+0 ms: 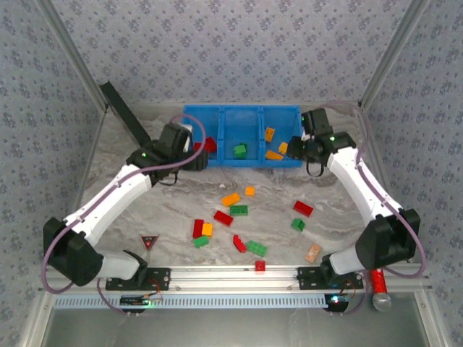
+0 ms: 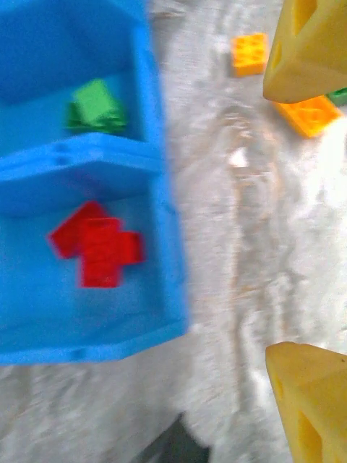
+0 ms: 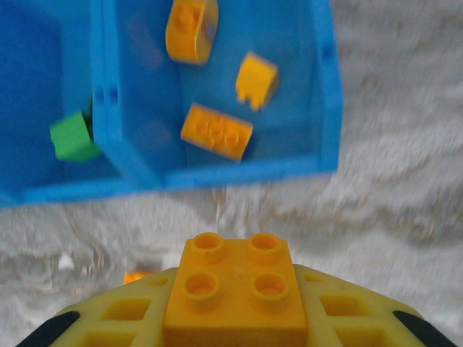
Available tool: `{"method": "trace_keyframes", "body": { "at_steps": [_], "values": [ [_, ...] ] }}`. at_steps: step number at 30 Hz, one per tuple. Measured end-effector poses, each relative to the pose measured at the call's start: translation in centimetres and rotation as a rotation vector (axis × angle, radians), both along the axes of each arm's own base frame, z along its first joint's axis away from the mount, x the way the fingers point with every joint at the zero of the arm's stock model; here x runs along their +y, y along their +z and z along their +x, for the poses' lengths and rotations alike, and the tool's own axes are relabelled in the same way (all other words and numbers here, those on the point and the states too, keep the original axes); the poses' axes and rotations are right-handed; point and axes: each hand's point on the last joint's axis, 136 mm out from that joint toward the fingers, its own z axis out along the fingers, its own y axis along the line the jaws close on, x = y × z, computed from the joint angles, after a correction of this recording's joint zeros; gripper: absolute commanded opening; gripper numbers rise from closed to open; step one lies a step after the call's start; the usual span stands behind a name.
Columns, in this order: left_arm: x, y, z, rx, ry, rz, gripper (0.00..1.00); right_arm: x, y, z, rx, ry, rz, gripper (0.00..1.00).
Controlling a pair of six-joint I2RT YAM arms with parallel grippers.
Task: Sort the legos into containers by color
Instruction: Place the lego in the container, then pick up the lego from the middle-left of the table.
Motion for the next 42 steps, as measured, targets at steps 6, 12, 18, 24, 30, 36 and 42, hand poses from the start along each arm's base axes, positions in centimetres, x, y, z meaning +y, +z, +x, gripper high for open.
{"method": "trace_keyframes", "body": {
  "at_steps": [6,12,18,24,30,36,42],
  "values": [
    [0.0,-5.7,-5.3,0.176,-0.019,0.014,0.85,-0.1,-1.3,6.1,-0.023,0.066,-0.07,0.31],
    [-1.6,-9.1,-9.1,0.27,-0.096,0.036,0.85,0.8,-5.5,10.0,0.031,0.127,-0.12,0.31],
    [-4.3,-10.2,-10.3,0.276,-0.199,0.055,0.85,1.8,-8.0,12.7,0.057,0.168,-0.126,0.34],
    [-6.4,-13.3,-11.3,0.323,-0.302,0.148,0.86,2.3,-10.2,13.6,0.092,0.191,-0.127,0.36],
    [-9.5,-14.7,-11.6,0.339,-0.401,0.192,0.88,2.4,-12.0,13.3,0.136,0.209,-0.134,0.45],
    [-11.0,-16.1,-11.8,0.361,-0.456,0.229,0.88,2.5,-12.2,13.1,0.148,0.213,-0.137,0.55],
    [-10.6,-17.4,-11.9,0.38,-0.464,0.275,0.88,2.7,-12.2,13.0,0.149,0.216,-0.14,0.6]
  ]
}}
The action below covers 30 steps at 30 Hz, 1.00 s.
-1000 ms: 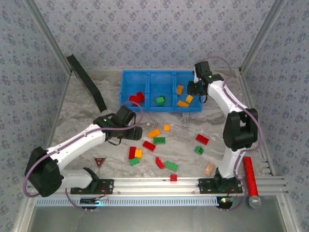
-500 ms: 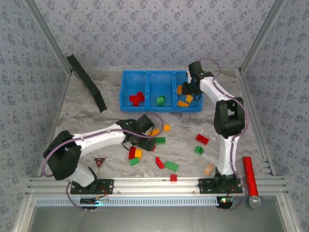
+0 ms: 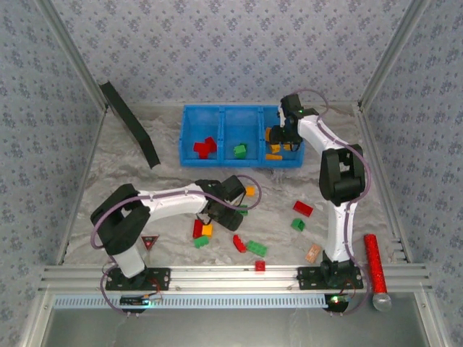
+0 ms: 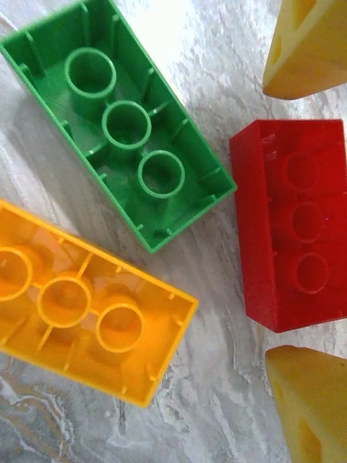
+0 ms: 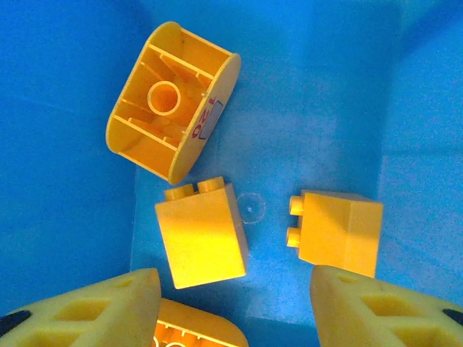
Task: Sort the legos into containers by color
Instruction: Pick up the lego from the middle-left of the table.
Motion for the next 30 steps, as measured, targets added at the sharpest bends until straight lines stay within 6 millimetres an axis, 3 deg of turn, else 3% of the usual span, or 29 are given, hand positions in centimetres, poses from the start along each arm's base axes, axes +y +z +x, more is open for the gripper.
{"method": "trace_keyframes", "body": {
  "at_steps": [5,10,11,15,22,25,30],
  "values": [
    [0.1,-0.7,-0.1,0.006,-0.005,0.02,0.84,0.6,0.9,-0.4,-0.011,0.011,-0.004,0.64],
    [-0.3,-0.9,0.2,-0.003,-0.006,0.008,0.72,1.5,4.3,-1.4,-0.065,0.031,-0.008,0.64],
    [-0.4,-1.0,0.2,-0.005,-0.007,0.007,0.67,1.6,5.0,-1.9,-0.076,0.036,-0.007,0.65],
    [-0.6,-1.0,0.4,-0.011,-0.004,0.003,0.61,2.1,7.2,-4.6,-0.102,0.055,0.001,0.7],
    [-0.2,-0.8,1.0,-0.015,0.018,-0.001,0.47,4.0,7.8,-9.7,-0.1,0.17,0.017,0.78],
    [1.1,0.4,2.2,-0.022,0.064,-0.016,0.47,5.3,7.2,-12.2,-0.099,0.294,0.008,0.78],
    [3.8,5.6,5.6,-0.102,0.151,-0.108,0.48,6.6,7.0,-14.8,-0.145,0.472,0.004,0.78]
  ]
}}
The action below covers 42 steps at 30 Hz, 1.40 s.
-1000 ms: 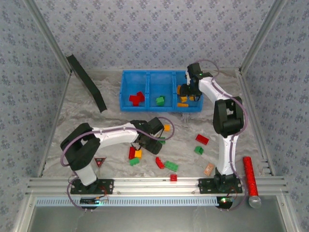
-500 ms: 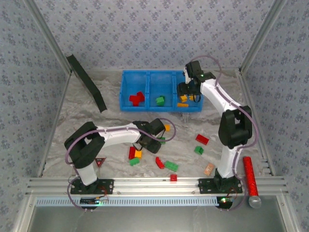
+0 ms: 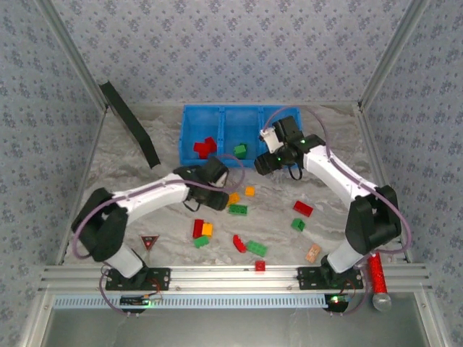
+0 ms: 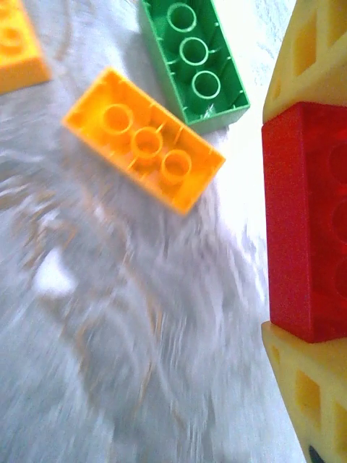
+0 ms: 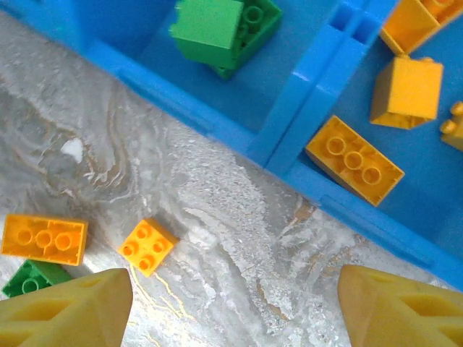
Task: Sort the legos into containers by color
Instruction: Pick up the lego from the middle-left of the table, then place the lego in the container.
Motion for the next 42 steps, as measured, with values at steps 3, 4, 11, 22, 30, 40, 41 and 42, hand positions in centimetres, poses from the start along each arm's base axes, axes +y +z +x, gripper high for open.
{"method": "trace_keyframes", "body": {
  "at_steps": [3,4,11,22,30,40,41,42],
  "values": [
    [1.3,3.8,2.6,-0.066,0.049,-0.066,0.48,1.3,0.8,-1.5,-0.047,0.13,0.054,0.8],
    [1.6,4.9,3.4,-0.087,0.063,-0.083,0.48,1.8,1.1,-2.2,-0.063,0.179,0.071,0.81],
    [3.9,10.5,10.5,-0.227,0.192,-0.149,0.48,8.0,0.3,-9.8,-0.182,0.651,0.05,0.85],
    [4.0,8.3,23.4,-0.266,0.328,-0.134,0.48,10.7,-4.9,-15.7,-0.179,0.946,-0.076,0.84],
    [3.7,4.4,28.9,-0.247,0.386,-0.13,0.47,11.2,-7.2,-15.9,-0.165,0.967,-0.13,0.84],
    [3.4,0.0,30.8,-0.194,0.412,-0.109,0.51,11.2,-8.8,-15.1,-0.151,0.953,-0.17,0.81],
    [3.4,-0.6,30.8,-0.182,0.413,-0.105,0.52,11.2,-9.1,-15.1,-0.145,0.952,-0.174,0.81],
    [3.4,-1.1,30.7,-0.172,0.415,-0.101,0.52,11.1,-9.3,-15.0,-0.14,0.952,-0.178,0.81]
  ]
}}
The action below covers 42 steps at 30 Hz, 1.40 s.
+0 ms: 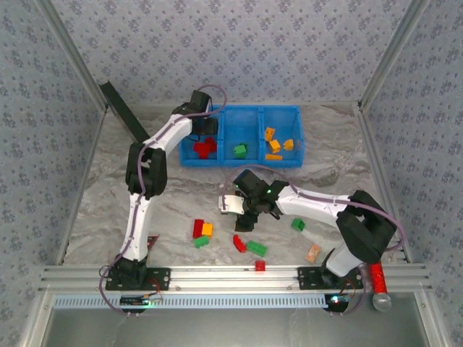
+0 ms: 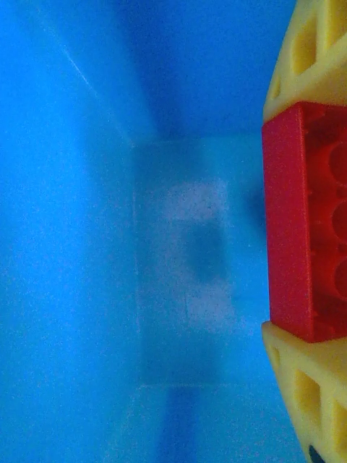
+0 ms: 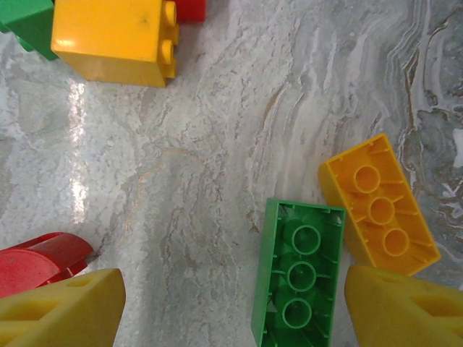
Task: Sort the legos into containers by color
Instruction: Place the lego in the container, then pick up the lego from the center of the table.
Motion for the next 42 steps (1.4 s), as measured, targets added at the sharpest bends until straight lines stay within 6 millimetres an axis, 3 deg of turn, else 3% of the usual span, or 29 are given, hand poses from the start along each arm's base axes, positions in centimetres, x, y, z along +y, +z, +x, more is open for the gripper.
{"method": "trace_keyframes", "body": {
  "at_steps": [3,13,23,29,37,42],
  "values": [
    [0.0,-1.1,-0.2,0.025,0.001,0.005,0.55,-0.1,-0.5,0.2,-0.002,-0.001,-0.014,0.8],
    [0.3,-1.1,-0.1,0.026,0.011,-0.003,0.61,-0.5,-2.1,0.9,0.016,-0.021,-0.055,0.78],
    [0.2,-1.1,-0.1,0.029,0.002,-0.013,0.76,-0.4,-2.8,1.9,0.008,-0.041,-0.075,0.71],
    [0.3,-0.6,0.0,0.022,0.0,-0.016,0.78,-0.5,-3.3,1.9,0.018,-0.042,-0.089,0.68],
    [0.3,3.4,-0.2,-0.041,-0.007,-0.043,0.78,-0.5,-3.5,2.1,0.018,-0.048,-0.095,0.61],
    [0.3,8.0,-1.4,-0.107,-0.023,-0.089,0.78,-0.3,-3.6,2.4,0.018,-0.06,-0.098,0.48]
  ]
}}
